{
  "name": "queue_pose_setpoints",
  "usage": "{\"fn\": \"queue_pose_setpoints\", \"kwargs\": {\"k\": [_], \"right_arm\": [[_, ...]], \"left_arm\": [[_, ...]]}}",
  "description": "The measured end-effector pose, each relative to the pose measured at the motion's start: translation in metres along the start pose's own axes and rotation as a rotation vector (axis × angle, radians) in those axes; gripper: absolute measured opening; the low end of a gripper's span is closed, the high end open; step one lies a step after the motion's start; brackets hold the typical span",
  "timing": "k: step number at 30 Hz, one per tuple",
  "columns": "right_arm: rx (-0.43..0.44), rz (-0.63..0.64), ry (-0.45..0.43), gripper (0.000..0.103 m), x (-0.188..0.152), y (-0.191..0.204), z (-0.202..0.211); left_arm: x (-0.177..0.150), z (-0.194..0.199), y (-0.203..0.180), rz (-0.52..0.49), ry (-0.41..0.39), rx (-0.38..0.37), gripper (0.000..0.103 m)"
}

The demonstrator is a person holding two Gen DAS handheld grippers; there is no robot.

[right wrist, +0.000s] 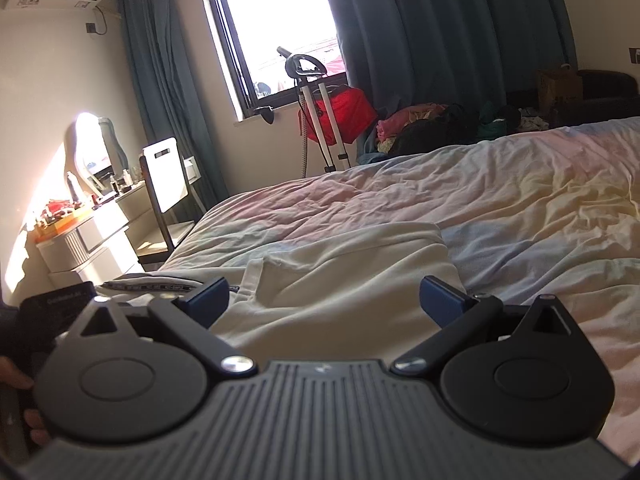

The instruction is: Fold clothes

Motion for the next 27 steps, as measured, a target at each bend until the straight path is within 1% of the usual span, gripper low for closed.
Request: {"fn": "queue_pose_setpoints", "kwargs": {"k": [2,4,5,6,9,11,14,16,17,18,20,21,22,23,24,25,27], "right_arm": [[-0.01,-0.008,0.005,0.103,-0.001,-0.004,-0.002],[-0.026,-0.014,0.016,0.103,-0.002,-0.007,-0.005],[-0.035,-0.018,0.028,0.103,-0.004,-0.009,-0.008],[-0.04,-0.023,0.046,0.103,-0.007,-0.011,-0.011],[-0.045,-0.039,0.099,0.103,-0.016,-0.015,-0.022],[-0.046,-0.052,0.128,0.103,-0.022,-0.016,-0.029],[-0.041,-0.061,0.15,0.103,-0.026,-0.014,-0.037],[-0.042,-0.048,0.156,0.103,-0.029,-0.012,-0.046],[-0.044,-0.038,0.16,0.103,-0.031,-0.01,-0.051],[-0.048,-0.02,0.163,0.103,-0.032,-0.006,-0.059],[-0.054,0.032,0.152,0.103,-0.031,0.002,-0.073],[-0.063,0.069,0.138,0.103,-0.03,0.007,-0.081],[-0.07,0.106,0.128,0.103,-0.03,0.012,-0.088],[-0.077,0.136,0.14,0.103,-0.034,0.015,-0.097],[-0.085,0.162,0.165,0.103,-0.041,0.016,-0.106],[-0.092,0.189,0.19,0.103,-0.048,0.017,-0.115],[-0.1,0.197,0.268,0.103,-0.067,0.014,-0.133]], "left_arm": [[0.017,0.0,0.035,0.151,0.022,0.067,0.103],[0.028,0.0,0.068,0.319,0.064,0.078,0.101],[0.031,0.001,0.084,0.396,0.069,0.084,0.1],[0.036,0.003,0.098,0.445,0.063,0.094,0.099],[0.051,0.003,0.13,0.482,0.026,0.152,0.095],[0.056,0.0,0.146,0.501,0.004,0.187,0.095],[0.062,-0.012,0.159,0.584,-0.031,0.166,0.096],[0.075,-0.017,0.163,0.611,-0.102,0.164,0.094],[0.084,-0.023,0.165,0.611,-0.139,0.166,0.09],[0.091,-0.027,0.166,0.61,-0.17,0.172,0.084],[0.103,-0.043,0.168,0.595,-0.194,0.207,0.071],[0.107,-0.048,0.171,0.583,-0.202,0.223,0.059],[0.111,-0.055,0.173,0.572,-0.212,0.233,0.054],[0.113,-0.057,0.174,0.563,-0.223,0.227,0.052],[0.114,-0.057,0.173,0.549,-0.233,0.224,0.046],[0.117,-0.058,0.17,0.528,-0.244,0.224,0.037],[0.124,-0.054,0.158,0.439,-0.284,0.235,0.027]]}}
Point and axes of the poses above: each gripper's, at about its wrist camera, not at the fingertips, and z roughly against the way its jaws point, y to its left, x to its top, the point moved 8 cm from there along -z, roughly the way its jaws point, and after that the axes turned 1 degree about y, right-handed, at the moved point
